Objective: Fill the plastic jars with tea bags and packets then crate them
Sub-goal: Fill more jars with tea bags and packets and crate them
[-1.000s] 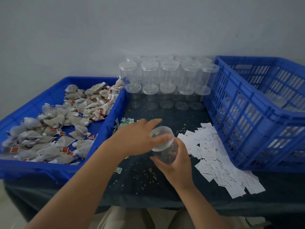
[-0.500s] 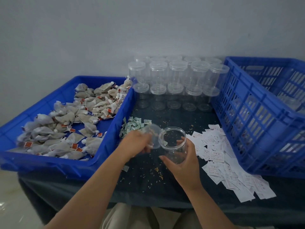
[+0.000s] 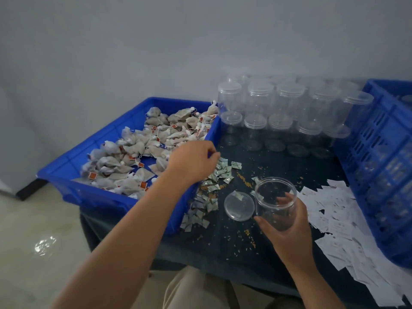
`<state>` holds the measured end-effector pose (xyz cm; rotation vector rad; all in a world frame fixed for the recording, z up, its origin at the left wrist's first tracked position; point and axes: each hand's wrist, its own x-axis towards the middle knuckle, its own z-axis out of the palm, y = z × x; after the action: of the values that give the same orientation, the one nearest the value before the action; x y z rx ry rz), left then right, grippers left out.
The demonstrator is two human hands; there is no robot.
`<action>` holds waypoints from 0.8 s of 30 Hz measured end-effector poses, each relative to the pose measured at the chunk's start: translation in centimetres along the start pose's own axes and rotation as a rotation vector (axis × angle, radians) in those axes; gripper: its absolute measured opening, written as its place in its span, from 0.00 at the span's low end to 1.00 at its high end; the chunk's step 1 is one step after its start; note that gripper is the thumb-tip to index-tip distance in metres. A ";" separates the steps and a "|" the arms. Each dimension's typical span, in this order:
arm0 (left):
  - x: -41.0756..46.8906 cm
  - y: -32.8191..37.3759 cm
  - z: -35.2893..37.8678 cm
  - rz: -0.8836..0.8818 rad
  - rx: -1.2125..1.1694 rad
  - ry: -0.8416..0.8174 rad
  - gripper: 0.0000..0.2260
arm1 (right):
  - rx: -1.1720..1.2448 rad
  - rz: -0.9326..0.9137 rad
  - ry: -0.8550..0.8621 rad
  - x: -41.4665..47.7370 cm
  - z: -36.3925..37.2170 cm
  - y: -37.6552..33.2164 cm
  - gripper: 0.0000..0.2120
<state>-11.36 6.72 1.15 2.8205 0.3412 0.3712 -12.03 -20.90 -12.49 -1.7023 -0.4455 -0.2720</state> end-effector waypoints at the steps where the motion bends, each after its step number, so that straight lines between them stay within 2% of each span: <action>1: 0.6 -1.8 -1.3 -0.028 -0.038 -0.006 0.07 | -0.006 -0.010 -0.008 0.0 0.0 0.2 0.38; 3: 1.5 -5.9 -2.6 -0.098 -0.008 -0.119 0.05 | -0.013 -0.015 -0.027 0.0 0.1 0.6 0.38; 4: 1.7 -7.9 -2.6 -0.119 0.058 -0.246 0.08 | -0.018 -0.012 -0.034 0.0 0.1 0.8 0.38; 7: 0.7 -11.7 -0.5 -0.164 0.180 -0.636 0.27 | -0.015 -0.019 -0.040 0.0 0.1 0.9 0.38; 9: 0.0 -12.5 1.3 -0.201 0.152 -0.703 0.29 | -0.017 -0.020 -0.043 0.0 0.1 0.6 0.37; 10: 0.0 -12.7 2.1 -0.187 0.155 -0.676 0.25 | -0.018 -0.015 -0.043 0.0 0.1 0.4 0.37; 13: 0.7 -12.5 2.7 -0.107 0.164 -0.533 0.04 | -0.022 -0.015 -0.050 0.0 0.2 0.6 0.36; 14: 0.8 -12.6 2.6 -0.108 0.115 -0.480 0.03 | -0.021 -0.020 -0.050 0.1 0.2 0.7 0.37; 19: 0.5 -12.7 0.7 -0.267 -0.314 -0.044 0.06 | 0.000 -0.020 -0.050 0.1 0.1 0.8 0.36; 22: 0.3 -12.0 -0.9 -0.339 -0.584 0.043 0.08 | -0.008 -0.002 -0.055 0.1 0.1 0.8 0.37; 24: 0.2 -11.3 -2.1 -0.372 -0.659 0.049 0.09 | -0.020 0.004 -0.062 0.1 0.2 0.7 0.38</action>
<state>-13.96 17.81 -0.20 2.0581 0.6119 0.3828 -11.62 -20.80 -13.10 -1.7346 -0.4867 -0.2223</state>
